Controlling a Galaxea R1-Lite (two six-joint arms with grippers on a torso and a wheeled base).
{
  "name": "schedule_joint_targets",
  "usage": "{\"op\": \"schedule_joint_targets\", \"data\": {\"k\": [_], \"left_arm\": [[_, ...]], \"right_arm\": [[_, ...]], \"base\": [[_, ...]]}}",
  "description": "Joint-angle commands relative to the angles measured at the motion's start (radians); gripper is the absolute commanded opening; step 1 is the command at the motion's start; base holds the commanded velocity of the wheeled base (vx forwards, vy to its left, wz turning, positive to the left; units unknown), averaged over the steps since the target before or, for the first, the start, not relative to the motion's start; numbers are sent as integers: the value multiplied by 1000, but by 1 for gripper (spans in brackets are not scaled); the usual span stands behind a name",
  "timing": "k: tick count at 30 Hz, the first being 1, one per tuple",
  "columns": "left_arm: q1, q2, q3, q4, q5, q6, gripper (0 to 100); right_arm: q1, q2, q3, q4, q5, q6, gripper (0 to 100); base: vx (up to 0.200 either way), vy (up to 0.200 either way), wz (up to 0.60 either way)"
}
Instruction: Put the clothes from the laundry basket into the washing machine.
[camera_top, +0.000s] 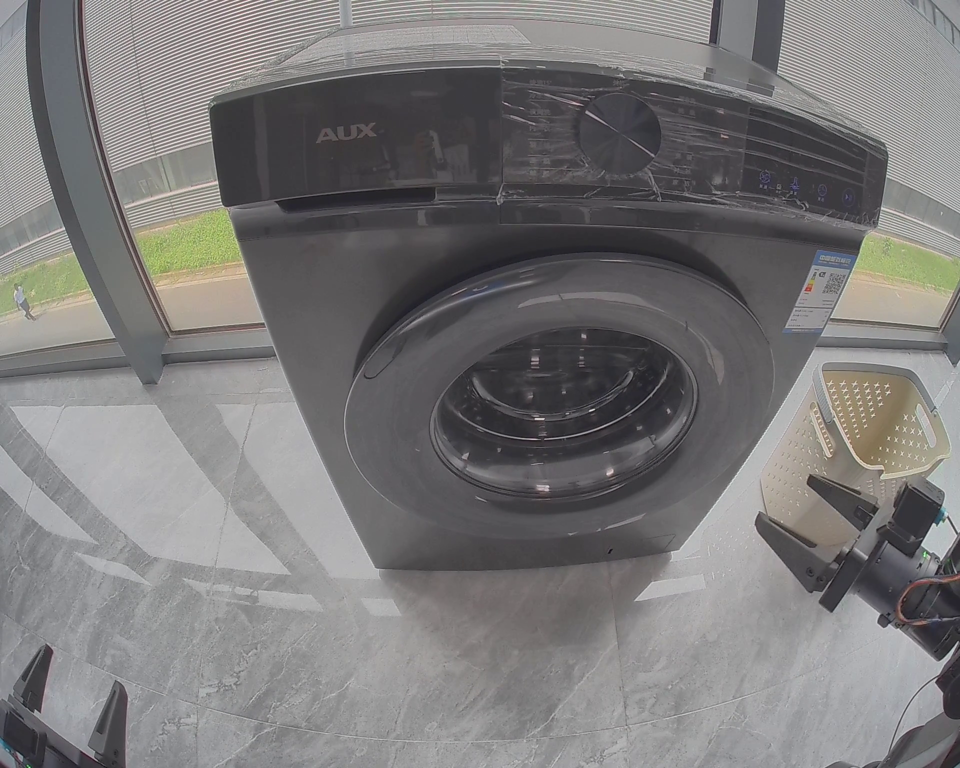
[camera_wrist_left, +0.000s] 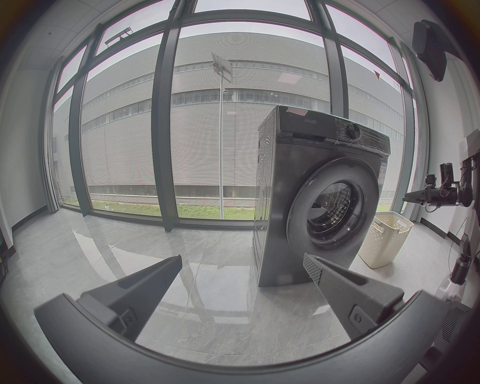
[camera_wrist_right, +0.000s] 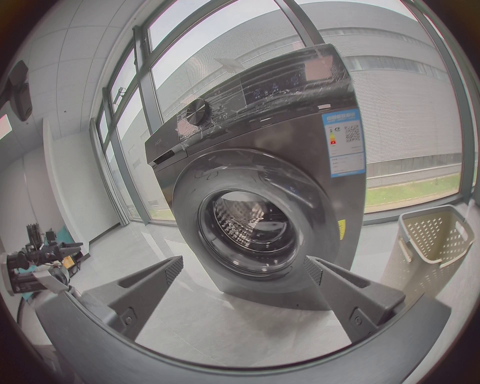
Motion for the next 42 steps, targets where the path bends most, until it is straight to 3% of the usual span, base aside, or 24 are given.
{"op": "schedule_joint_targets", "data": {"k": [1,2,5,20,28,33,37,42], "left_arm": [[0,-13,18,0,0,-3,100],[0,-13,18,0,0,-2,100],[0,-13,18,0,0,1,100],[0,-13,18,-2,-1,0,100],[-1,-13,18,-2,0,0,100],[0,-13,18,-2,0,-2,100],[0,-13,18,0,0,-3,100],[0,-13,18,-2,0,-5,100]], "right_arm": [[-36,-224,18,139,10,-64,100],[-44,-319,18,265,11,-96,100],[-76,-455,18,395,10,-130,100],[-211,-857,18,680,2,-127,100],[-370,-1064,18,857,10,-133,100],[-377,-1179,18,976,10,-127,100],[-378,-1368,18,1227,2,-127,100],[-378,-1368,18,1216,-31,-116,100]], "base": [[0,0,0],[0,0,0],[0,0,0],[0,0,0],[0,0,0],[0,0,0],[0,0,0],[0,0,0]]}}
